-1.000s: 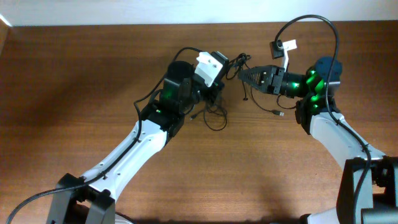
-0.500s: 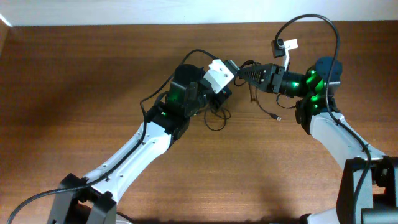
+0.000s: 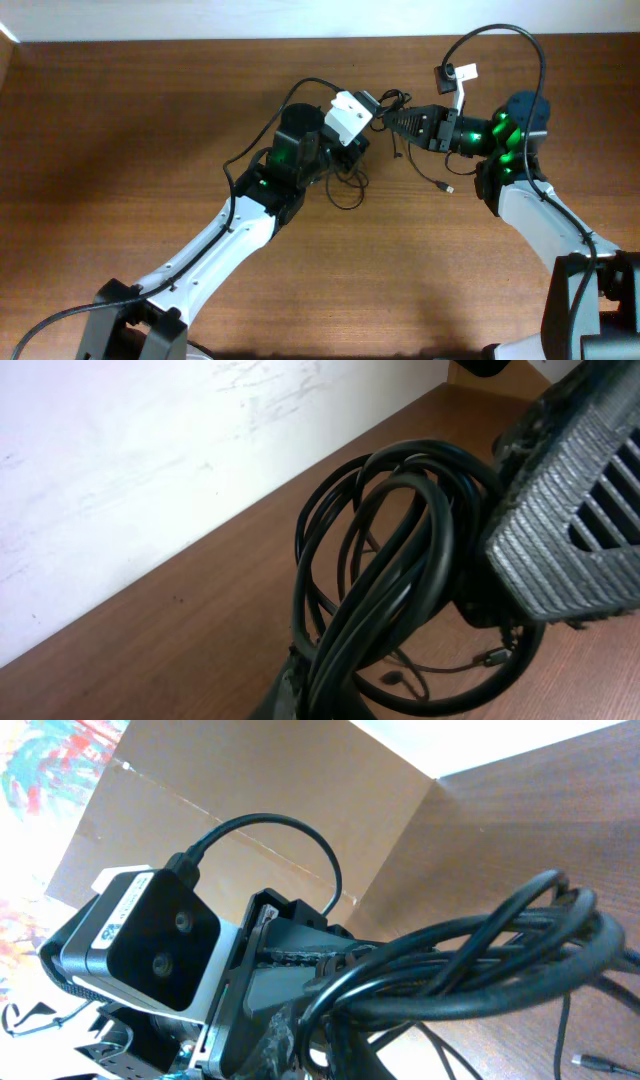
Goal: Untangle cables
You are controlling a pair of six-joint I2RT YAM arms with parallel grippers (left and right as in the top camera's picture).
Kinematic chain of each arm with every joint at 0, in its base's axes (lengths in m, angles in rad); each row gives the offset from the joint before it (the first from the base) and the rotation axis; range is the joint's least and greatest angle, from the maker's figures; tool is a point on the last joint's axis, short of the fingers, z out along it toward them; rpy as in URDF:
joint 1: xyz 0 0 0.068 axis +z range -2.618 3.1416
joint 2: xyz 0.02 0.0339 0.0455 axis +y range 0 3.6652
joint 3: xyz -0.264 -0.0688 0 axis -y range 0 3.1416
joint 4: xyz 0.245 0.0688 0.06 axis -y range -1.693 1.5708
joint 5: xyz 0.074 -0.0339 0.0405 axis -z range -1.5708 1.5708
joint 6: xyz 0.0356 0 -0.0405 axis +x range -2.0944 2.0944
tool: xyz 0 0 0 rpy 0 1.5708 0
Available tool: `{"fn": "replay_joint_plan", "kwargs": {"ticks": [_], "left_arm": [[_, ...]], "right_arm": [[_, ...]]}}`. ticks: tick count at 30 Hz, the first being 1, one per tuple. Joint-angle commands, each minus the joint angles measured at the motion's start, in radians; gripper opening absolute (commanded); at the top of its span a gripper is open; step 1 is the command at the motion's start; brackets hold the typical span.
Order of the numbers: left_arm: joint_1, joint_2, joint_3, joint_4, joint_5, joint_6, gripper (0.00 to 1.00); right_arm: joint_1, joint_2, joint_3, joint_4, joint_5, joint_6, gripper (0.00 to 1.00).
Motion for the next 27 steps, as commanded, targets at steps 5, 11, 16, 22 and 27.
{"fn": "replay_joint_plan", "kwargs": {"ticks": [5, 11, 16, 22, 27], "left_arm": [[-0.005, 0.005, -0.002, 0.009, -0.002, 0.055, 0.00], [-0.006, 0.005, -0.002, 0.009, -0.003, 0.142, 0.00], [-0.021, 0.005, -0.002, 0.014, -0.003, 0.161, 0.00], [-0.021, 0.005, -0.002, 0.032, -0.006, 0.168, 0.00], [-0.021, 0.005, -0.002, 0.032, -0.006, 0.167, 0.00]], "right_arm": [[0.000, -0.019, 0.013, 0.003, -0.017, -0.010, 0.47], [0.000, -0.019, 0.013, 0.003, -0.016, -0.010, 0.47], [-0.001, -0.019, 0.013, 0.003, -0.016, -0.010, 0.46], [-0.001, -0.019, 0.013, 0.003, -0.016, -0.010, 0.15], [0.000, -0.019, 0.013, 0.003, -0.017, -0.010, 0.04]]}}
